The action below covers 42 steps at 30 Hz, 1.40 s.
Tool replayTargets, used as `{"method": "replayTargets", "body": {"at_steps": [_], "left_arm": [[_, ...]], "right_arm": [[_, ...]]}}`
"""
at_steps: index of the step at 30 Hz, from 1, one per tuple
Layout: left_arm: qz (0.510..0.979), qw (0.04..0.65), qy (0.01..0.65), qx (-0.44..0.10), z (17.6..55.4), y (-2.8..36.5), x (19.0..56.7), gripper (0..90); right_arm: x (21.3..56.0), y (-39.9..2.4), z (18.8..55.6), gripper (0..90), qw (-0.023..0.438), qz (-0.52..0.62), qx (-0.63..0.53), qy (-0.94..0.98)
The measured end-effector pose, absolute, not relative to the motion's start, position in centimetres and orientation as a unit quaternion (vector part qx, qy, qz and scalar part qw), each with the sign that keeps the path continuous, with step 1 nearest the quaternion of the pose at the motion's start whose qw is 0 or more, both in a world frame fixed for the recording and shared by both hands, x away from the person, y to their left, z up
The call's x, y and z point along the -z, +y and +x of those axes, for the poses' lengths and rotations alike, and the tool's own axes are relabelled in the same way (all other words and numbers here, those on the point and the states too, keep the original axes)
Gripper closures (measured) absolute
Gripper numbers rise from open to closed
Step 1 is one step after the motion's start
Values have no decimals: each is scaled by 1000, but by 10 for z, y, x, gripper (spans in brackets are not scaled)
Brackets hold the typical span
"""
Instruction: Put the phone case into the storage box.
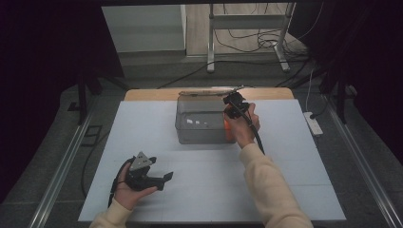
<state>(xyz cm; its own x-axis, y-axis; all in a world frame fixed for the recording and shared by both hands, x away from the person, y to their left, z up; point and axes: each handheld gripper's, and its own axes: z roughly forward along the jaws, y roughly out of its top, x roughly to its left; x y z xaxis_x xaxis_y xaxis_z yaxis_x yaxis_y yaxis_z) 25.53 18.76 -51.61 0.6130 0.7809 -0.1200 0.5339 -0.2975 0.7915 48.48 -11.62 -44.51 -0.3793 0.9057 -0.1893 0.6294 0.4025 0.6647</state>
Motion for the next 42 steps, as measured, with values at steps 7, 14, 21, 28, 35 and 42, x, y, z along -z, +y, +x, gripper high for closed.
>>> {"method": "replayTargets", "body": {"at_steps": [7,14,21,28,35,42], "left_arm": [[792,423,415,-146,255,188,516,115],[792,423,415,-146,255,188,516,115],[792,423,415,-146,255,187,516,116],[792,422,415,-147,255,187,516,116],[793,421,416,-147,255,188,517,116],[791,422,418,-146,256,188,517,116]], "right_arm": [[441,-119,483,603,270,482,-266,790],[436,-123,481,537,256,473,-283,794],[431,-129,476,472,236,457,-303,802],[426,-134,468,434,210,446,-321,808],[423,-140,458,398,192,429,-337,816],[418,-146,443,360,178,405,-364,819]]}}
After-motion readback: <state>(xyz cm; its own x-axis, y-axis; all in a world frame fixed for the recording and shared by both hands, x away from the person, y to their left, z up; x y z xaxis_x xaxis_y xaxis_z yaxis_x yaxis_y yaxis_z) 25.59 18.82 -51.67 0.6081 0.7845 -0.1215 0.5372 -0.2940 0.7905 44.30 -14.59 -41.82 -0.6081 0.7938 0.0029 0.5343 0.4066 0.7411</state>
